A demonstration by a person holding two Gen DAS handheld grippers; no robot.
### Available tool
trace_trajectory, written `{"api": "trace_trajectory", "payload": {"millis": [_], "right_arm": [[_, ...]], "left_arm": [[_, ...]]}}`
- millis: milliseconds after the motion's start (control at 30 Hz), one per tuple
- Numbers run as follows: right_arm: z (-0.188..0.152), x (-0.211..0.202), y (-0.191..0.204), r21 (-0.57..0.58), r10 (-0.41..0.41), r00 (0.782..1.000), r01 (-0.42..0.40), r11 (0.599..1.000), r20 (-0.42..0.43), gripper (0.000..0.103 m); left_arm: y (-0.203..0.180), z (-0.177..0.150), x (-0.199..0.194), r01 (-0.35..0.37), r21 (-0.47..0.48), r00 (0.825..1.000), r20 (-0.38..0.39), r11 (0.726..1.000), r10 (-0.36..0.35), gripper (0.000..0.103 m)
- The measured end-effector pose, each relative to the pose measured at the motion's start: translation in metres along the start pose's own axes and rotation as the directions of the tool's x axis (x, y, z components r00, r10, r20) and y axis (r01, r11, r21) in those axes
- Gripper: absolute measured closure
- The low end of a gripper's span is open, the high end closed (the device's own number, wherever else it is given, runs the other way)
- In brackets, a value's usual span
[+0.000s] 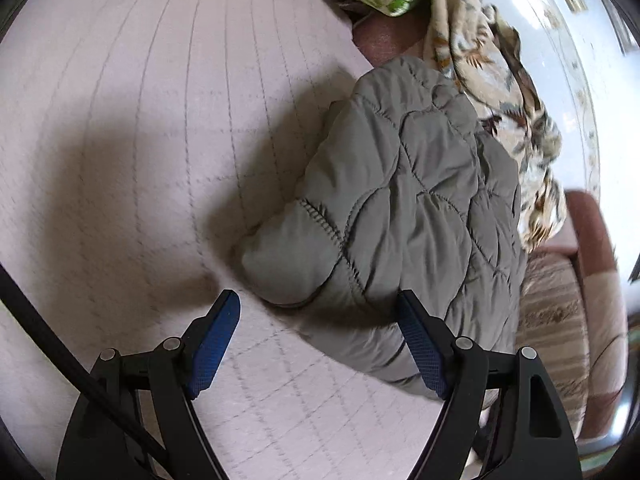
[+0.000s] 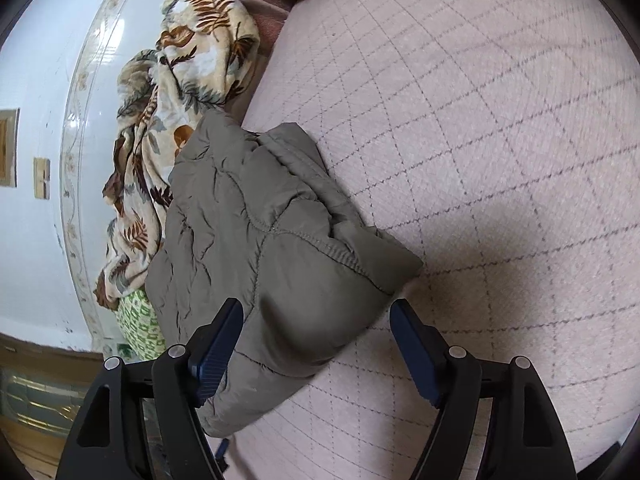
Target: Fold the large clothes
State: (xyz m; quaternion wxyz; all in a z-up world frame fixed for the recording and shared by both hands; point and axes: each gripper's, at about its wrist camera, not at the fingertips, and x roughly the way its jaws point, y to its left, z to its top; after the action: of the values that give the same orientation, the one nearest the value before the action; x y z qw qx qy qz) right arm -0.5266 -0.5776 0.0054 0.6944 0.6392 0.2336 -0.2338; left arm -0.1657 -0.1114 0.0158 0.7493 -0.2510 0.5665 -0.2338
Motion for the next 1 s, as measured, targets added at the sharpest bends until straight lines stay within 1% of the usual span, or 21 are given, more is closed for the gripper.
{"api": "trace_trajectory", "payload": {"millis": [100,133,233,333,433,467,500,533,567,600,633,667,700,733,767,800,833,867,933,967,1000], "right_arm": [[0.0,0.007,0.001,0.011,0.015,1.0,-0.015,1.0,0.005,0.021],[0.0,0.009,0.001,0.011,0.013,1.0,-0.013,1.0,0.012,0.019],[0.001,0.018,-0.006,0.049,0.02,0.999,-0.021,0.999,0.031,0.019],[0.005,0.031,-0.012,0.088,0.04,0.999,-0.043,0.995,0.032,0.018],[0.01,0.038,-0.008,0.08,0.054,0.996,-0.059,0.995,0.065,0.017],[0.01,0.04,-0.007,0.076,0.055,0.996,-0.06,0.995,0.069,0.019],[0.01,0.042,-0.004,0.062,0.049,0.996,-0.053,0.997,0.072,0.022],[0.01,0.043,0.001,0.029,0.032,0.997,-0.035,0.999,0.077,0.031],[0.01,0.043,0.006,-0.011,0.011,0.996,-0.01,1.0,0.084,0.04],[0.01,0.043,0.011,-0.047,-0.009,0.996,0.013,0.999,0.091,0.044],[0.009,0.041,0.02,-0.107,-0.045,0.994,0.056,0.993,0.101,0.051],[0.007,0.04,0.03,-0.174,-0.084,0.99,0.103,0.979,0.116,0.055],[0.003,0.039,0.041,-0.245,-0.121,0.983,0.153,0.957,0.139,0.057],[-0.001,0.039,0.051,-0.314,-0.157,0.974,0.203,0.928,0.164,0.059],[-0.007,0.04,0.061,-0.384,-0.197,0.96,0.26,0.886,0.197,0.061],[-0.013,0.041,0.07,-0.445,-0.231,0.945,0.314,0.839,0.232,0.061],[-0.019,0.042,0.075,-0.484,-0.251,0.932,0.351,0.801,0.26,0.062],[-0.027,0.044,0.084,-0.539,-0.28,0.91,0.408,0.737,0.306,0.062],[-0.039,0.047,0.094,-0.592,-0.305,0.878,0.475,0.651,0.369,0.063],[-0.041,0.049,0.097,-0.605,-0.31,0.868,0.494,0.624,0.389,0.063],[-0.046,0.05,0.101,-0.624,-0.315,0.852,0.521,0.582,0.418,0.063]], "left_arm": [[0.003,-0.001,0.007,0.033,-0.061,0.999,0.014,0.998,-0.032,0.021],[0.004,-0.002,0.011,0.039,-0.073,0.999,0.017,0.997,-0.038,0.019],[0.005,-0.003,0.019,0.046,-0.091,0.999,0.03,0.995,-0.044,0.016],[-0.002,0.0,0.023,0.038,-0.058,0.998,0.05,0.998,-0.035,0.016],[-0.006,0.002,0.025,0.031,-0.041,0.997,0.067,0.999,-0.028,0.016],[-0.007,0.003,0.025,0.027,-0.031,0.997,0.071,0.999,-0.025,0.016],[-0.011,0.003,0.025,0.013,-0.002,0.997,0.079,1.0,-0.012,0.021],[-0.015,0.004,0.024,-0.003,0.028,0.996,0.088,1.0,0.001,0.028],[-0.021,0.003,0.023,-0.027,0.07,0.995,0.1,0.997,0.02,0.031],[-0.03,0.003,0.021,-0.061,0.119,0.992,0.115,0.991,0.047,0.037],[-0.04,0.002,0.02,-0.102,0.176,0.988,0.136,0.979,0.078,0.043],[-0.045,0.0,0.019,-0.129,0.208,0.984,0.151,0.969,0.099,0.045],[-0.054,-0.002,0.019,-0.174,0.255,0.976,0.173,0.951,0.132,0.047],[-0.065,-0.006,0.019,-0.231,0.313,0.964,0.203,0.921,0.173,0.049],[-0.07,-0.008,0.02,-0.258,0.337,0.957,0.219,0.906,0.191,0.049],[-0.077,-0.011,0.02,-0.299,0.375,0.945,0.244,0.878,0.217,0.05],[-0.083,-0.014,0.02,-0.329,0.404,0.935,0.268,0.853,0.234,0.05],[-0.084,-0.015,0.019,-0.339,0.413,0.931,0.279,0.845,0.237,0.05],[-0.087,-0.015,0.018,-0.356,0.43,0.924,0.297,0.83,0.242,0.051],[-0.088,-0.014,0.018,-0.361,0.437,0.921,0.303,0.824,0.243,0.051],[-0.088,-0.014,0.017,-0.363,0.438,0.921,0.304,0.823,0.244,0.051]]}}
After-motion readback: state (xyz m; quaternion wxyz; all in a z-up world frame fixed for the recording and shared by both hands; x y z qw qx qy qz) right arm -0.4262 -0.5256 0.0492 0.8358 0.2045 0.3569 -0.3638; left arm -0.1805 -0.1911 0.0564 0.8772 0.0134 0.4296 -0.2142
